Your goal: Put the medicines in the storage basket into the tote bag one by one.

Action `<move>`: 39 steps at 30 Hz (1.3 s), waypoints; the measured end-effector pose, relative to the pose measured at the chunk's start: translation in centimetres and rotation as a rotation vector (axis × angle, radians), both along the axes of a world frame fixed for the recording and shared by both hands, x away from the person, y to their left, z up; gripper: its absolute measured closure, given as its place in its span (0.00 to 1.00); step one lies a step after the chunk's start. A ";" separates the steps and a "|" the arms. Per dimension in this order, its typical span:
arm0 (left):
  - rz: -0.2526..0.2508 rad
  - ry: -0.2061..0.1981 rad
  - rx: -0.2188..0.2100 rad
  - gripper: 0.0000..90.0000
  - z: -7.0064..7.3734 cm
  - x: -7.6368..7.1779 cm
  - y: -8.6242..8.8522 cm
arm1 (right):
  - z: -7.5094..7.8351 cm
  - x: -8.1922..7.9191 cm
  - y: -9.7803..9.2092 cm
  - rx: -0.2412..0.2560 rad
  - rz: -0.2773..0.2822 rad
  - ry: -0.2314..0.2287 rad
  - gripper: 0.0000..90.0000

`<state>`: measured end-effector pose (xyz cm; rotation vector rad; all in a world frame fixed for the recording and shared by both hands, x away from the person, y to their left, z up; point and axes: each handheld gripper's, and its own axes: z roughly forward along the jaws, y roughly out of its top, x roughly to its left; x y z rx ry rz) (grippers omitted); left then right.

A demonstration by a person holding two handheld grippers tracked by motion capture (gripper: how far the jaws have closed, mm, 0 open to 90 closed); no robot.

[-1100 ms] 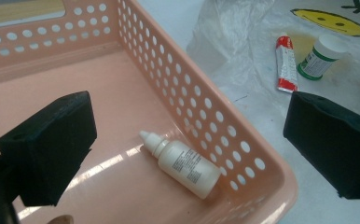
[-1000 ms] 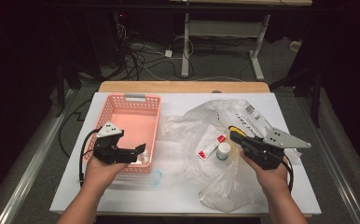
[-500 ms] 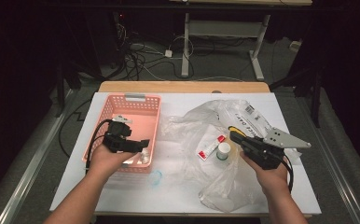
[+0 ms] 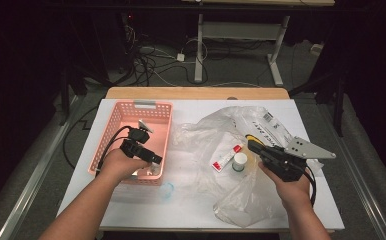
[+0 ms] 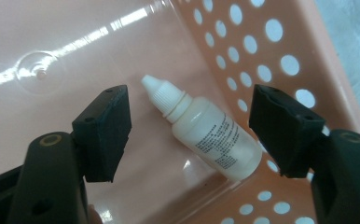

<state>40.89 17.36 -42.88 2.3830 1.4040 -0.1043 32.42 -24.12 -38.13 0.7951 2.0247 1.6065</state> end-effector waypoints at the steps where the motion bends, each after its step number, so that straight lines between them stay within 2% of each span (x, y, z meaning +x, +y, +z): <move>1: -0.004 0.030 0.004 0.34 -0.1 0.1 -0.2 | 0.0 0.0 0.0 0.000 0.000 0.000 1.00; 8: 0.022 0.153 0.011 0.40 -0.6 1.0 -0.5 | 0.0 0.0 0.1 -0.006 0.003 -0.001 1.00; 10: 0.015 0.190 0.009 0.42 -0.9 1.2 -0.5 | 0.0 0.0 0.0 -0.004 0.001 -0.002 1.00; 13: 0.012 0.223 0.021 0.43 -1.3 1.3 -0.6 | 0.0 0.0 0.0 -0.003 -0.001 -0.002 1.00; 19: -0.004 0.224 0.081 0.54 -1.6 1.3 -1.1 | 0.0 -0.1 0.0 -0.008 -0.001 0.001 1.00; 25: -0.015 0.226 0.114 0.59 -1.8 1.4 -1.4 | -0.1 0.0 0.1 -0.010 0.001 0.002 1.00; 30: -0.014 0.221 0.118 0.62 -1.8 1.4 -1.4 | -0.1 0.0 0.2 -0.011 0.001 0.001 1.00; 34: -0.023 0.197 0.132 0.63 -1.7 1.2 -1.5 | -0.1 0.0 0.1 -0.010 0.000 0.002 1.00; 39: -0.036 0.145 0.117 0.64 -1.2 0.9 -1.5 | 0.0 -0.1 0.0 -0.011 -0.001 -0.001 1.00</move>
